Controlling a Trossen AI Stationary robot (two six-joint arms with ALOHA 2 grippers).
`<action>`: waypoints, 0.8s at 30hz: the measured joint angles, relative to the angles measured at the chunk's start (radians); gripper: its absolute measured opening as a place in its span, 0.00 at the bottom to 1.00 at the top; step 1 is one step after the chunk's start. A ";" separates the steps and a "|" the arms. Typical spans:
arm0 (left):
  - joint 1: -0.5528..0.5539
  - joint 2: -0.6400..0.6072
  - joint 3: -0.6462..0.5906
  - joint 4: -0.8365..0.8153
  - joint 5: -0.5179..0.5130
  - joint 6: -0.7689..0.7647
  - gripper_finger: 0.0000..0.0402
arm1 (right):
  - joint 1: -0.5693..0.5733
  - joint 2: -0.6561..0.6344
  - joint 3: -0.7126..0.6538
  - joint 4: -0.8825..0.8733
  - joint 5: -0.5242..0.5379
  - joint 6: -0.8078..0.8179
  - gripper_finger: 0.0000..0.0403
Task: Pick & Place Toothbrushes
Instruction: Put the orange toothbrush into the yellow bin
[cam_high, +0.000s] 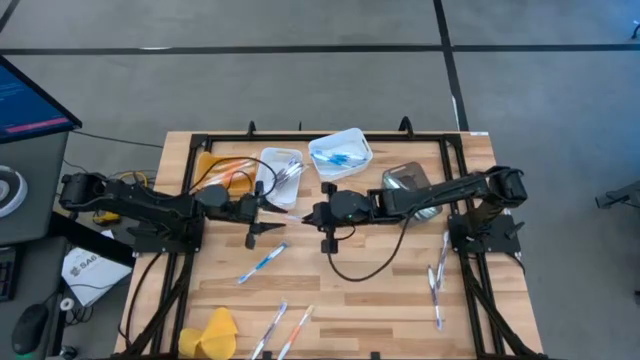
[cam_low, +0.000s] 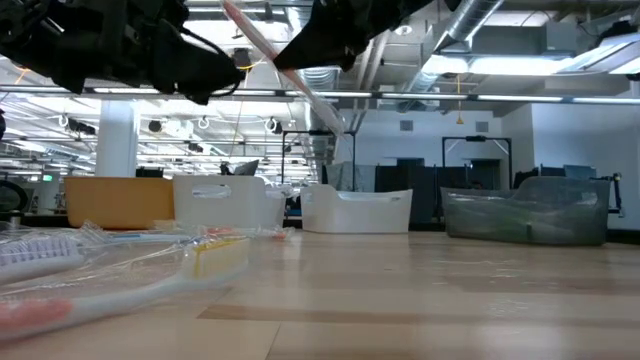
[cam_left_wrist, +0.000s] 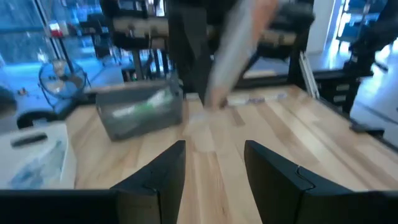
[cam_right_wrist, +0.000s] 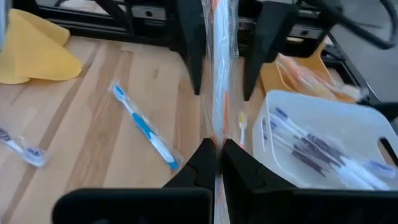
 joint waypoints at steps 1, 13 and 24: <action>0.000 0.000 0.000 0.021 0.000 0.000 0.39 | -0.002 0.000 0.000 0.005 -0.005 -0.007 0.00; 0.000 0.000 0.000 0.148 0.001 0.002 0.39 | -0.011 0.000 0.000 0.004 -0.014 -0.009 0.00; 0.001 0.011 0.000 0.228 0.048 0.002 0.39 | -0.019 0.000 0.000 0.004 -0.014 -0.010 0.01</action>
